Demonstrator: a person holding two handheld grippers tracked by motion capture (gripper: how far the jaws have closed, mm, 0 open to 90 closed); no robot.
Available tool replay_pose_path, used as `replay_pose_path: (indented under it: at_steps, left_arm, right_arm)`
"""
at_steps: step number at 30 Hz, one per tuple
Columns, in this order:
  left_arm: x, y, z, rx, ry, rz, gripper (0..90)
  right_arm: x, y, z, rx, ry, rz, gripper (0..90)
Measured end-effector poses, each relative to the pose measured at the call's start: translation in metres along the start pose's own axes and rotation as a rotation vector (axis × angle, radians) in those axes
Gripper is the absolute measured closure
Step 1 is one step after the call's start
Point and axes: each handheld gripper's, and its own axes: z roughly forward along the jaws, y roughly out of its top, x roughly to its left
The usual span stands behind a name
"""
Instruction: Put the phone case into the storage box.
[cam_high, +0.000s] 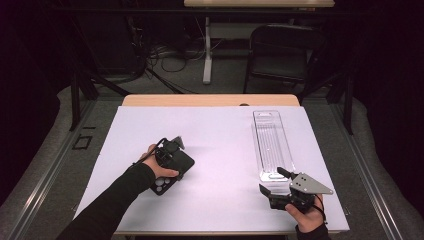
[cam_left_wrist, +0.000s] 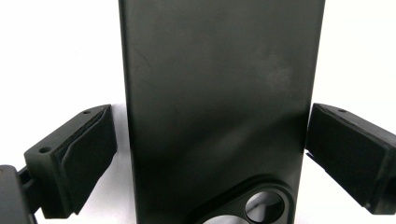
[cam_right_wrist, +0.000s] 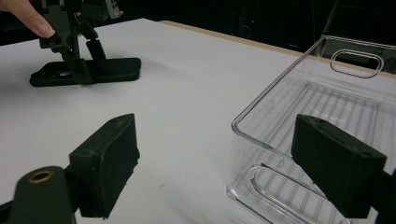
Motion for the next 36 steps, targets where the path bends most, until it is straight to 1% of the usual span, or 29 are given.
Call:
replay_pose_path:
  at_steps: [3, 12, 17, 21, 24, 36]
  left_arm:
    - [-0.0001, -0.0004, -0.0005, -0.001, 0.007, 0.004, 4.7]
    - [-0.0015, -0.0003, -0.0003, 0.005, 0.018, 0.010, 5.3]
    - [-0.0034, -0.0003, 0.0000, 0.006, 0.029, 0.007, 6.3]
    - [-0.0038, -0.0002, -0.0006, 0.009, 0.028, 0.003, 7.9]
    - [-0.0044, -0.0001, -0.0025, 0.008, 0.029, 0.007, 12.5]
    - [-0.0038, -0.0001, -0.0031, 0.010, 0.026, 0.007, 13.2]
  right_arm:
    - [-0.0001, -0.0001, 0.0000, 0.001, 0.000, 0.001, 14.4]
    - [0.0001, -0.0001, 0.0001, 0.000, 0.000, 0.002, 14.4]
    - [-0.0001, -0.0003, 0.0006, -0.002, -0.001, 0.000, 14.4]
    - [-0.0001, -0.0004, 0.0008, -0.003, -0.001, 0.000, 14.4]
    - [0.0000, -0.0003, 0.0008, -0.003, -0.001, 0.000, 14.4]
    - [0.0002, -0.0004, 0.0010, -0.003, 0.000, 0.003, 14.4]
